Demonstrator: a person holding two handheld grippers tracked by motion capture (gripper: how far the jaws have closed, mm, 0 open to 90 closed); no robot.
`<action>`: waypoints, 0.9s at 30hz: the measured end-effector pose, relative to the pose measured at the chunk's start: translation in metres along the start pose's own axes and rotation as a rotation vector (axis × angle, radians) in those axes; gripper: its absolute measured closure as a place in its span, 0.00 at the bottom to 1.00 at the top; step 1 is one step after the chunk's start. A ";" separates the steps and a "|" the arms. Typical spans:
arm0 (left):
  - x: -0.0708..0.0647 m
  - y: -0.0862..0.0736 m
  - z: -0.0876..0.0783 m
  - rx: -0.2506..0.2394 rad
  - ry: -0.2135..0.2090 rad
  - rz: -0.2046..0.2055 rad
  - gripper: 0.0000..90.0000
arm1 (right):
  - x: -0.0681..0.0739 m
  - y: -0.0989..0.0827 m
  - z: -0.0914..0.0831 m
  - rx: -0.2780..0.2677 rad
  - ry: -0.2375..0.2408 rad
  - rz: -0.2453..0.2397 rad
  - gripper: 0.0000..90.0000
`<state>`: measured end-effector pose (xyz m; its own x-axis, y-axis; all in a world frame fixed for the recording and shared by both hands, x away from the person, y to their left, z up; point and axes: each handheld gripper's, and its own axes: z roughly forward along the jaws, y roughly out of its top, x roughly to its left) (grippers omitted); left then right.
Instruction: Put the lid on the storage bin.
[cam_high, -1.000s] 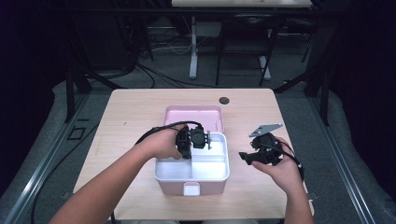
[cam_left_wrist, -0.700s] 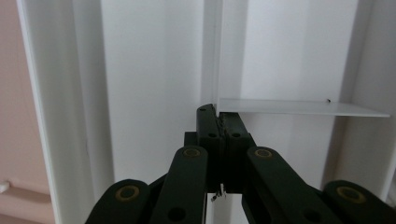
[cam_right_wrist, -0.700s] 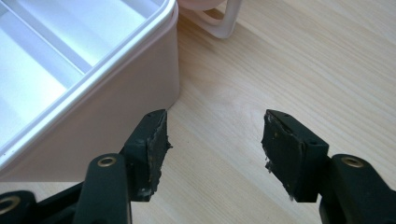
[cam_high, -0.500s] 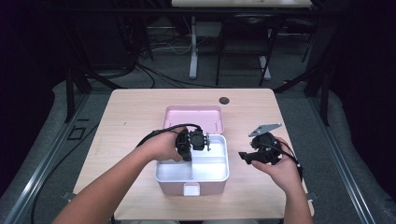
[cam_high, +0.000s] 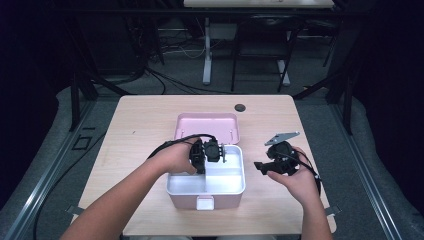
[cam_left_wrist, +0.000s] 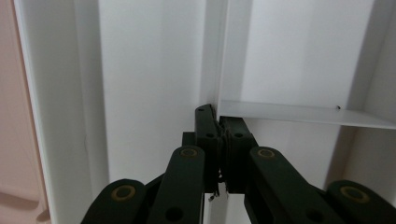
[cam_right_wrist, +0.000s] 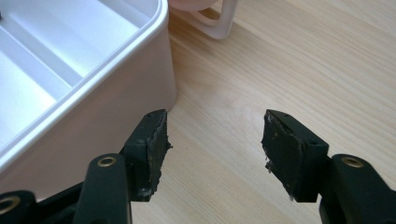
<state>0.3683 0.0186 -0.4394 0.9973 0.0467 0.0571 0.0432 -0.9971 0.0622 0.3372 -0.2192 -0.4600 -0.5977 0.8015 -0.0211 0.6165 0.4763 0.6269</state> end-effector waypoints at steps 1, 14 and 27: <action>0.000 0.001 0.000 0.006 0.001 0.001 0.97 | 0.000 0.000 0.000 -0.002 -0.001 0.002 0.45; 0.000 0.002 0.000 0.014 -0.005 -0.001 0.97 | 0.003 0.012 0.009 -0.046 -0.044 -0.006 0.45; 0.000 0.002 0.001 0.017 -0.007 -0.005 0.97 | -0.009 0.044 0.025 -0.094 0.026 0.094 0.49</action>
<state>0.3688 0.0161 -0.4397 0.9974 0.0518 0.0502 0.0495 -0.9977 0.0453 0.3827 -0.1966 -0.4512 -0.5535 0.8306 0.0607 0.6204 0.3626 0.6955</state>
